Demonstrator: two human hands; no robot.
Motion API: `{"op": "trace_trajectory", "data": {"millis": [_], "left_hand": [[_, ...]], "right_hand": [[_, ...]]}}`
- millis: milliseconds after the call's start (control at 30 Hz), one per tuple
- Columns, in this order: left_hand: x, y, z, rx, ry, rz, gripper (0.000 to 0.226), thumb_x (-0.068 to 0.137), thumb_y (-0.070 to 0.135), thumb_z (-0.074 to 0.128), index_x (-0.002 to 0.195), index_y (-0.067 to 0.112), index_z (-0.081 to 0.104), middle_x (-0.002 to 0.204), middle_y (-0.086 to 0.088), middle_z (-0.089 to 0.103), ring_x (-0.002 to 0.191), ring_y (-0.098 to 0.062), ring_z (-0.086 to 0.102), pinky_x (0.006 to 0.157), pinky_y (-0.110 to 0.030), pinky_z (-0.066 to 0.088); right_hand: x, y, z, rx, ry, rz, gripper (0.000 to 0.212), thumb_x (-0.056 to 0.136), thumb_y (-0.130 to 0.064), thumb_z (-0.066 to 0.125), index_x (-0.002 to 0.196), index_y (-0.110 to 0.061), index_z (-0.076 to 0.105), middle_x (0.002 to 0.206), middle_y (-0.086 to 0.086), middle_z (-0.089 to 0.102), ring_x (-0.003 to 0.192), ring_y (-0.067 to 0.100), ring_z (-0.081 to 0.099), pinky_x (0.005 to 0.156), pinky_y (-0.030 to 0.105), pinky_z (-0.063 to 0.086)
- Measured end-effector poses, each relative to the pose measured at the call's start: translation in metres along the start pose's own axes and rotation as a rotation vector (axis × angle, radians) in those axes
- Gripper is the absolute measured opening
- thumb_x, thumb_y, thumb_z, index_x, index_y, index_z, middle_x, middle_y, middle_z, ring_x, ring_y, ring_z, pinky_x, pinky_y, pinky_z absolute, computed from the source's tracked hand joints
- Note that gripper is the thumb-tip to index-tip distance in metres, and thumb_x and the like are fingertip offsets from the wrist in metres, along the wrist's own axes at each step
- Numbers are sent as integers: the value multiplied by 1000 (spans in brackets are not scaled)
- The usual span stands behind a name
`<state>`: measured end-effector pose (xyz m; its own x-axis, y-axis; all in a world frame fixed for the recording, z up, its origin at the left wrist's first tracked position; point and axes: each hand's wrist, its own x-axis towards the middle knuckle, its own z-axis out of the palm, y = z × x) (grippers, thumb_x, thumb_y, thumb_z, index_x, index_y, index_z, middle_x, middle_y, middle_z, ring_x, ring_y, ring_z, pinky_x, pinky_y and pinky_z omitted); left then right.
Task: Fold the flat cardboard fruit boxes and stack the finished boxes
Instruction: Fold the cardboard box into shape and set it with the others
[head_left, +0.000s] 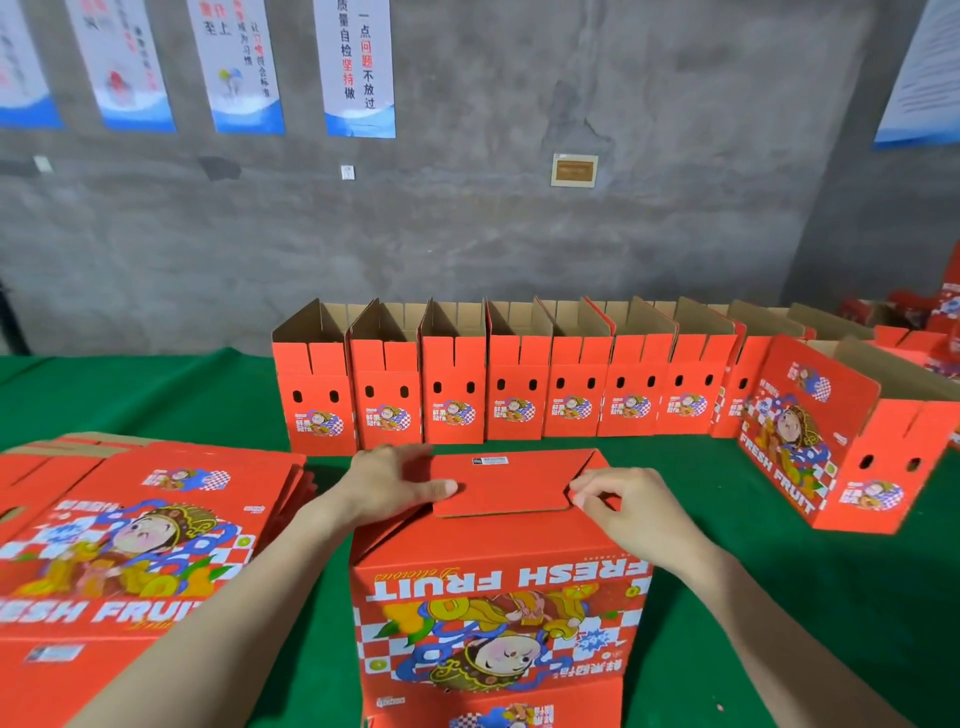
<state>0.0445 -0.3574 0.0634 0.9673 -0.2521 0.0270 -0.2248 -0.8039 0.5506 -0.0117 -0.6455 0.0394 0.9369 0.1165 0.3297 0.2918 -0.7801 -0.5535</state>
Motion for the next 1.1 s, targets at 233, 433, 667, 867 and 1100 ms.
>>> {"op": "trace_trajectory", "data": {"millis": [233, 433, 667, 867, 1100], "left_hand": [[1, -2, 1, 8, 19, -25, 73, 70, 61, 71, 131, 24, 54, 129, -1, 58, 123, -24, 48, 108, -40, 36], [-2, 3, 2, 79, 47, -1, 69, 75, 56, 71, 133, 23, 52, 131, 0, 57, 122, -21, 50, 108, -36, 33], [2, 1, 5, 50, -64, -226, 113, 59, 63, 78, 149, 21, 23, 145, -8, 26, 131, -29, 40, 108, -39, 37], [6, 5, 11, 215, -4, -213, 101, 54, 66, 79, 133, 20, 36, 135, -12, 34, 114, -32, 55, 95, -41, 48], [6, 2, 15, 265, 19, -223, 107, 54, 69, 77, 138, 20, 30, 143, -14, 29, 118, -34, 53, 94, -40, 47]], "right_hand": [[26, -13, -10, -154, -50, 26, 36, 91, -39, 59, 123, -25, 51, 136, -1, 43, 132, 20, 38, 110, 41, 32], [53, -20, 5, -294, -454, 120, 79, 86, -61, 55, 150, -35, 19, 159, -3, 17, 147, 22, 9, 116, 55, 14], [58, -21, 12, -329, -360, 121, 81, 80, -63, 61, 147, -32, 28, 143, 2, 37, 136, 24, 26, 109, 51, 30], [55, -17, 22, -458, -283, 90, 85, 77, -66, 61, 146, -30, 27, 144, 4, 34, 136, 25, 26, 109, 52, 26], [55, -14, 31, -526, -238, 66, 83, 77, -68, 59, 144, -29, 27, 140, 5, 36, 132, 27, 28, 107, 51, 29]]}}
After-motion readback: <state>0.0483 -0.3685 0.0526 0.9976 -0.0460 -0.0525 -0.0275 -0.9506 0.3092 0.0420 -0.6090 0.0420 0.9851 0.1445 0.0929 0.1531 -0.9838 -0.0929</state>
